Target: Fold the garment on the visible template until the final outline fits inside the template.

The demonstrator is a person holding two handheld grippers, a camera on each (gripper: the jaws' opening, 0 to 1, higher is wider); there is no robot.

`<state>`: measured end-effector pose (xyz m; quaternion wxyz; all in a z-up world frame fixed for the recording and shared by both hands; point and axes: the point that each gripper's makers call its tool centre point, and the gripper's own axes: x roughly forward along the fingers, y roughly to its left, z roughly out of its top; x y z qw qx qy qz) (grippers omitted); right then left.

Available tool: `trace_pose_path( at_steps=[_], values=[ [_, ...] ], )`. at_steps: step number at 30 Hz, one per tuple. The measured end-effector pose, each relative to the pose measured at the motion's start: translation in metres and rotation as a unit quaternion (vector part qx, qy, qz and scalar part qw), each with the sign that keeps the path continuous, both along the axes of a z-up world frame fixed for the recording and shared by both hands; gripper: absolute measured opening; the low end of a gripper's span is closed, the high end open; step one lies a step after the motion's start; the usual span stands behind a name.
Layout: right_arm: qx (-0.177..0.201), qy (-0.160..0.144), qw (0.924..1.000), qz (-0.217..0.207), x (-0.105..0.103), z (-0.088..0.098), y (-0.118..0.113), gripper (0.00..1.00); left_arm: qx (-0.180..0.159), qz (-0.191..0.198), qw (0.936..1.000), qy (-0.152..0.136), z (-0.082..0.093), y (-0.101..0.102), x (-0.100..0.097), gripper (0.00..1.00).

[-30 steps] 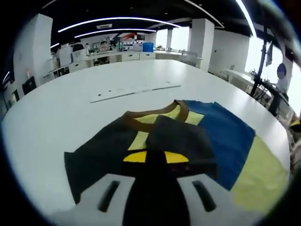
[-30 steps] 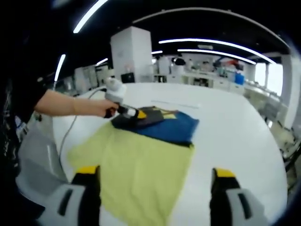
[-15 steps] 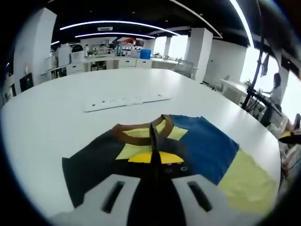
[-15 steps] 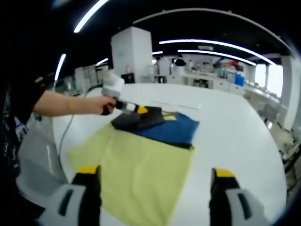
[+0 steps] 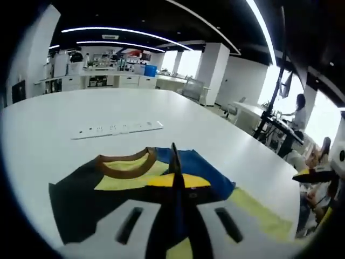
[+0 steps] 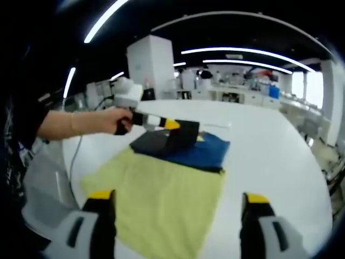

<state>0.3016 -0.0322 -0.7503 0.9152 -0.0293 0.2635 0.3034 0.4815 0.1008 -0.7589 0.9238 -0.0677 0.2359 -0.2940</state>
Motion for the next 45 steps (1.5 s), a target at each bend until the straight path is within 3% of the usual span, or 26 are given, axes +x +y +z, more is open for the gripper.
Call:
trace_pose_path(
  at_steps=[8, 11, 14, 19, 26, 28, 37, 45],
  values=[
    [0.029, 0.000, 0.9995, -0.011, 0.002, 0.004, -0.001, 0.96, -0.012, -0.029, 0.9995, 0.010, -0.004, -0.033, -0.020, 0.00],
    [0.032, 0.001, 0.9994, -0.014, 0.003, 0.004, -0.002, 0.96, -0.011, -0.038, 0.9990, 0.020, -0.015, -0.044, -0.025, 0.00],
    [0.033, 0.002, 0.9993, -0.017, 0.003, 0.004, -0.003, 0.96, -0.032, -0.045, 0.9978, 0.037, -0.021, -0.056, -0.034, 0.01],
    [0.029, 0.006, 0.9993, -0.022, 0.001, 0.001, -0.008, 0.95, -0.023, -0.062, 0.9974, 0.029, -0.027, -0.064, -0.041, 0.08],
    [0.030, 0.011, 0.9994, -0.009, -0.003, 0.000, -0.005, 0.97, -0.021, -0.071, 0.9972, 0.002, -0.016, -0.058, -0.042, 0.42],
    [0.030, 0.012, 0.9995, -0.001, -0.004, 0.000, -0.002, 0.98, -0.006, -0.075, 0.9971, -0.013, -0.012, -0.054, -0.041, 0.51],
    [0.016, 0.029, 0.9980, 0.054, -0.008, -0.008, 0.011, 0.99, 0.020, -0.082, 0.9959, -0.033, 0.000, -0.029, -0.049, 0.78],
    [-0.002, 0.040, 0.9944, 0.098, -0.014, -0.012, 0.019, 0.99, 0.036, -0.079, 0.9955, -0.040, 0.005, 0.007, -0.064, 0.94]
  ],
)
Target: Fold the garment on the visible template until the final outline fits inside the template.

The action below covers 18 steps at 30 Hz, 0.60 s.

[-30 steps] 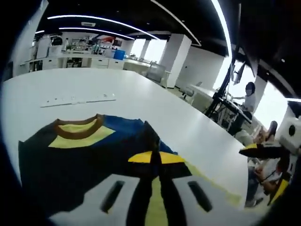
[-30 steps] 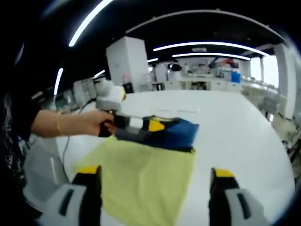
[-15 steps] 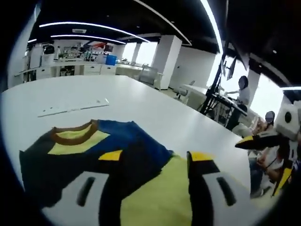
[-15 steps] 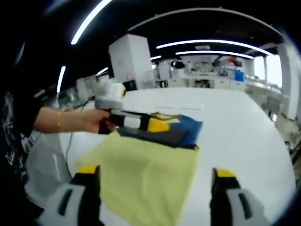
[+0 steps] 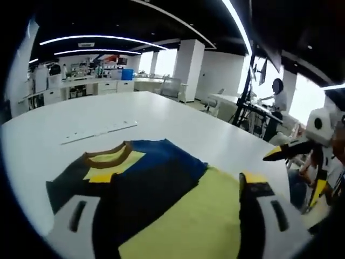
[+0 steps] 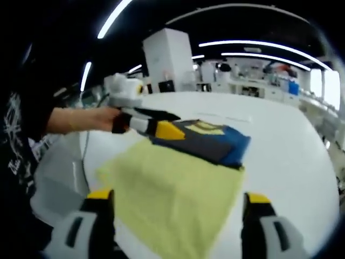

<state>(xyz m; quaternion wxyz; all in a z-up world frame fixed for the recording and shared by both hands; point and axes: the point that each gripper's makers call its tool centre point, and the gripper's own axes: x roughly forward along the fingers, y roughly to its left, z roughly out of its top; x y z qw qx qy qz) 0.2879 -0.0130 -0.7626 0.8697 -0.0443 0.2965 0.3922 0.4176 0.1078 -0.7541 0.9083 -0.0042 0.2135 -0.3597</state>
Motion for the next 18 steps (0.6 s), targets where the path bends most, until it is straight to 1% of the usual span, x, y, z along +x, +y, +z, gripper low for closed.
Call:
trace_pose_path(
  at_steps=[2, 4, 9, 13, 16, 18],
  values=[
    [-0.006, 0.003, 0.9999, 0.010, -0.002, -0.002, 0.002, 0.99, 0.002, 0.000, 1.0000, -0.001, 0.002, 0.006, -0.005, 0.96],
    [-0.015, 0.007, 0.9996, 0.024, -0.004, -0.004, 0.003, 0.99, 0.002, 0.004, 1.0000, 0.002, 0.002, 0.017, -0.009, 0.99],
    [-0.031, 0.015, 0.9978, 0.057, -0.010, -0.008, 0.007, 0.99, 0.018, -0.008, 0.9998, 0.001, 0.001, 0.035, -0.027, 0.99],
    [-0.055, 0.018, 0.9948, 0.083, -0.014, -0.013, 0.006, 0.99, 0.017, -0.020, 0.9996, 0.006, 0.003, 0.044, -0.045, 0.99],
    [-0.062, 0.024, 0.9931, 0.097, -0.017, -0.016, 0.006, 0.99, 0.014, -0.020, 0.9997, 0.005, 0.006, 0.052, -0.057, 0.99],
    [-0.066, 0.028, 0.9918, 0.106, -0.020, -0.019, 0.007, 0.99, 0.009, -0.019, 0.9997, 0.009, 0.005, 0.059, -0.064, 0.99]
  ],
)
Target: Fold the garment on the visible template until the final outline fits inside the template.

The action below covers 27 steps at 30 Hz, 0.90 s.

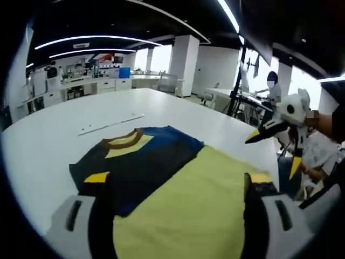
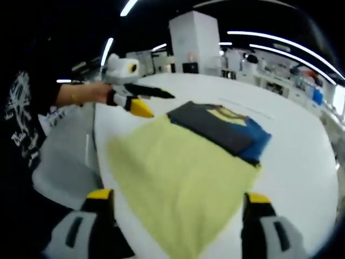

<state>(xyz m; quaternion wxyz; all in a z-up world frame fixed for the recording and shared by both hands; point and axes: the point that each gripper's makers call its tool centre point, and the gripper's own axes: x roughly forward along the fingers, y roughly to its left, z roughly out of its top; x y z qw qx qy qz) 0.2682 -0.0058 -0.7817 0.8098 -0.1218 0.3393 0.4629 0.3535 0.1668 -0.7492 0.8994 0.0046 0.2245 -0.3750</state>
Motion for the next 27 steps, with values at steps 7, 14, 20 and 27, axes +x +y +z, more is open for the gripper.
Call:
trace_pose_path(
  at_steps=[7, 14, 20, 27],
  values=[
    [-0.019, 0.011, 0.9996, 0.018, -0.006, -0.011, -0.002, 0.99, -0.001, 0.002, 0.9999, 0.012, -0.010, 0.021, -0.029, 0.98],
    [-0.036, 0.013, 0.9988, 0.031, -0.009, -0.021, -0.005, 0.98, 0.015, -0.033, 0.9991, 0.021, -0.019, 0.027, -0.062, 0.91],
    [-0.038, 0.017, 0.9983, 0.041, -0.014, -0.027, -0.006, 0.96, 0.026, -0.051, 0.9971, 0.051, -0.041, 0.035, -0.090, 0.91],
    [-0.049, 0.016, 0.9971, 0.056, -0.024, -0.035, -0.009, 0.94, 0.047, -0.055, 0.9951, 0.067, -0.057, 0.044, -0.116, 0.86]
  ],
)
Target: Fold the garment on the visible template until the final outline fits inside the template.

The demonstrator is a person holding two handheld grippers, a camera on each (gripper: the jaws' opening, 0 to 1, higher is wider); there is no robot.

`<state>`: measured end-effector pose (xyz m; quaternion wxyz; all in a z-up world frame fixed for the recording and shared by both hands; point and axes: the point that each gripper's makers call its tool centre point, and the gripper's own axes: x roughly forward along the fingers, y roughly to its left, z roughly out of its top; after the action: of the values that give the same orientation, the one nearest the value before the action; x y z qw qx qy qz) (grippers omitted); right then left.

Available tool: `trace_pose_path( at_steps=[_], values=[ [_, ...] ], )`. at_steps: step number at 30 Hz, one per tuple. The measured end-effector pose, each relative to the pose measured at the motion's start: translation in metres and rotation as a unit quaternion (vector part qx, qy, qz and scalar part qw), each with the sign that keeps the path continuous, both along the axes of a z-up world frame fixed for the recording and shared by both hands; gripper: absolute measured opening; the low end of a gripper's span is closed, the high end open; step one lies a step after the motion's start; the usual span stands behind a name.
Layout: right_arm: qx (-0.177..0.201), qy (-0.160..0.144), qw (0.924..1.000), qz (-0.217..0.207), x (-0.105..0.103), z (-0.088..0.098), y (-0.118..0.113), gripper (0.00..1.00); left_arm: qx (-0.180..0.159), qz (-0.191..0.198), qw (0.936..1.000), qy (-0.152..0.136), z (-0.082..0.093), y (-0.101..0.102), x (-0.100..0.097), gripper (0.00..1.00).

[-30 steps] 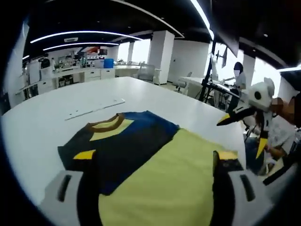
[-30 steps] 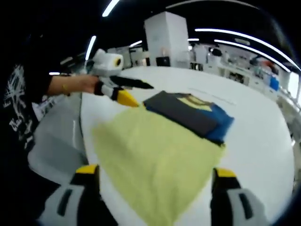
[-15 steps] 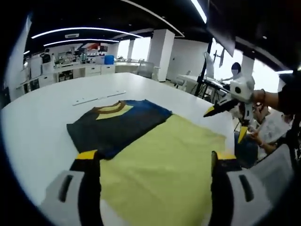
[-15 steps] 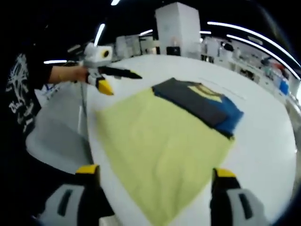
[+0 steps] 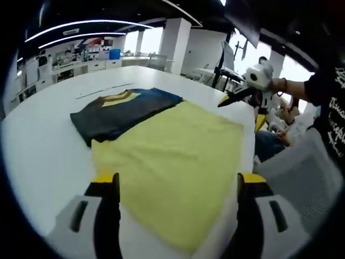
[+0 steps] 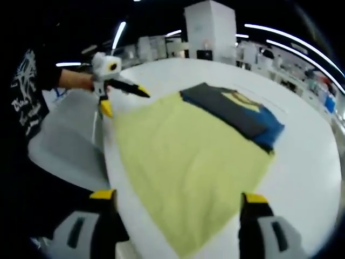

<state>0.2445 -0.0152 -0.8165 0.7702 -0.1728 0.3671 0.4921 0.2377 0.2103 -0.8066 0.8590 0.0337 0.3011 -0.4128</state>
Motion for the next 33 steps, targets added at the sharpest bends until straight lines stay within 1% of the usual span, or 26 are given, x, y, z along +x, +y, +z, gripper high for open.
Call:
trace_pose_path(
  at_steps=[2, 4, 6, 7, 9, 10, 12, 17, 19, 21, 23, 24, 25, 26, 29, 33],
  values=[
    [-0.005, 0.003, 1.0000, 0.006, -0.003, -0.002, -0.001, 0.93, 0.004, -0.005, 1.0000, 0.002, -0.003, 0.001, -0.004, 0.84],
    [-0.014, 0.006, 0.9998, 0.013, -0.007, -0.007, -0.003, 0.92, 0.011, -0.014, 0.9998, 0.004, -0.008, 0.002, -0.010, 0.85],
    [-0.020, 0.007, 0.9996, 0.019, -0.010, -0.011, -0.004, 0.91, -0.001, -0.014, 0.9999, 0.009, -0.009, 0.002, -0.015, 0.85],
    [-0.024, 0.006, 0.9995, 0.020, -0.011, -0.014, -0.005, 0.90, 0.001, -0.018, 0.9998, 0.011, -0.012, 0.002, -0.019, 0.85],
    [-0.028, 0.004, 0.9993, 0.022, -0.012, -0.017, -0.007, 0.88, 0.019, -0.026, 0.9994, 0.009, -0.016, 0.004, -0.023, 0.84],
    [-0.029, 0.003, 0.9993, 0.023, -0.012, -0.019, -0.008, 0.88, 0.031, -0.037, 0.9988, 0.002, -0.017, 0.004, -0.026, 0.84],
    [-0.030, 0.002, 0.9992, 0.026, -0.013, -0.022, -0.010, 0.86, 0.036, -0.040, 0.9986, 0.002, -0.020, 0.005, -0.028, 0.82],
    [-0.039, -0.004, 0.9987, 0.032, -0.013, -0.027, -0.012, 0.80, 0.062, -0.051, 0.9968, -0.002, -0.028, 0.011, -0.030, 0.76],
    [-0.043, -0.008, 0.9985, 0.032, -0.012, -0.028, -0.014, 0.78, 0.065, -0.053, 0.9965, -0.004, -0.029, 0.012, -0.031, 0.71],
    [-0.047, -0.012, 0.9983, 0.033, -0.011, -0.029, -0.016, 0.77, 0.060, -0.053, 0.9968, -0.003, -0.028, 0.012, -0.032, 0.65],
    [-0.049, -0.013, 0.9982, 0.032, -0.011, -0.030, -0.017, 0.75, 0.060, -0.052, 0.9968, -0.002, -0.028, 0.013, -0.034, 0.63],
    [-0.050, -0.014, 0.9981, 0.033, -0.011, -0.030, -0.017, 0.75, 0.064, -0.053, 0.9965, -0.002, -0.030, 0.015, -0.034, 0.62],
    [-0.050, -0.015, 0.9980, 0.035, -0.012, -0.031, -0.017, 0.74, 0.069, -0.056, 0.9960, -0.009, -0.030, 0.016, -0.034, 0.61],
    [-0.052, -0.015, 0.9979, 0.037, -0.012, -0.031, -0.017, 0.74, 0.071, -0.056, 0.9959, -0.007, -0.031, 0.018, -0.033, 0.60],
    [-0.060, -0.017, 0.9971, 0.044, -0.012, -0.033, -0.018, 0.72, 0.072, -0.058, 0.9957, -0.005, -0.030, 0.019, -0.033, 0.59],
    [-0.064, -0.019, 0.9965, 0.050, -0.011, -0.034, -0.019, 0.70, 0.082, -0.071, 0.9940, -0.010, -0.031, 0.021, -0.034, 0.57]
  ],
)
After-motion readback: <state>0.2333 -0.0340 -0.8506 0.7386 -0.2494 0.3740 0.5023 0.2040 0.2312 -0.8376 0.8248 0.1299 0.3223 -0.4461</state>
